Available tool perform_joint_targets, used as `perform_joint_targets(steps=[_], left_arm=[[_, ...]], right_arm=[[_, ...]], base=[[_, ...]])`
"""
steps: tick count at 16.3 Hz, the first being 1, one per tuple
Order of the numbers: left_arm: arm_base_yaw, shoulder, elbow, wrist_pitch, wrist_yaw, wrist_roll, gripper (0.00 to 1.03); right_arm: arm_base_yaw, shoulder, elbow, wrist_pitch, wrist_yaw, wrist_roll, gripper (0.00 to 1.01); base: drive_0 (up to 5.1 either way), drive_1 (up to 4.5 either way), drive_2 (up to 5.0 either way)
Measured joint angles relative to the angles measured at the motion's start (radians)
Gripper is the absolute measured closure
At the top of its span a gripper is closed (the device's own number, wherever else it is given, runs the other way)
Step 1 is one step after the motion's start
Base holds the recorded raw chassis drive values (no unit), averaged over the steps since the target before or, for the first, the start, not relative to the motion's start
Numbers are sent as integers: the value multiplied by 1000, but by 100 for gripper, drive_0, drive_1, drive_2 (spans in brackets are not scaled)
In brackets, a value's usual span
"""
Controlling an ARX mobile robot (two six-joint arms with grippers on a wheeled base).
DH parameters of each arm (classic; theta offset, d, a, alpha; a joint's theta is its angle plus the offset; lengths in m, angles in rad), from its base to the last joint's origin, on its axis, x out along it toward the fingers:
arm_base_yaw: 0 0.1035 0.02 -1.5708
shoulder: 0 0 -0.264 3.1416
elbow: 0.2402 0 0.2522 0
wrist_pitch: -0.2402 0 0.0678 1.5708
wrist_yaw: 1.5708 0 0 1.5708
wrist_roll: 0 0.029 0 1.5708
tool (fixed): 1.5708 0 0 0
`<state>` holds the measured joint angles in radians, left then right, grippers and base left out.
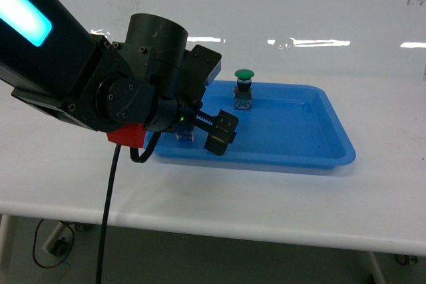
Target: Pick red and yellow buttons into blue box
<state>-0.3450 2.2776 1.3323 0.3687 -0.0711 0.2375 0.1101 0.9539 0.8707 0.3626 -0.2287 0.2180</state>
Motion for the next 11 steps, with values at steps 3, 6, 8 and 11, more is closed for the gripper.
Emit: perform_joint_targets(steps=[3,6,8,11], left_arm=[[0,0,0,-1,0,5,16],[0,0,0,-1,0,6,34],[0,0,0,-1,0,6,53],[0,0,0,-1,0,6,72]], right_arm=[[0,0,0,0,0,0,73],[0,0,0,0,0,0,73],[0,0,0,0,0,0,73],[0,0,0,0,0,0,73]], base=[[0,0,0],[0,0,0],[0,0,0],[0,0,0]])
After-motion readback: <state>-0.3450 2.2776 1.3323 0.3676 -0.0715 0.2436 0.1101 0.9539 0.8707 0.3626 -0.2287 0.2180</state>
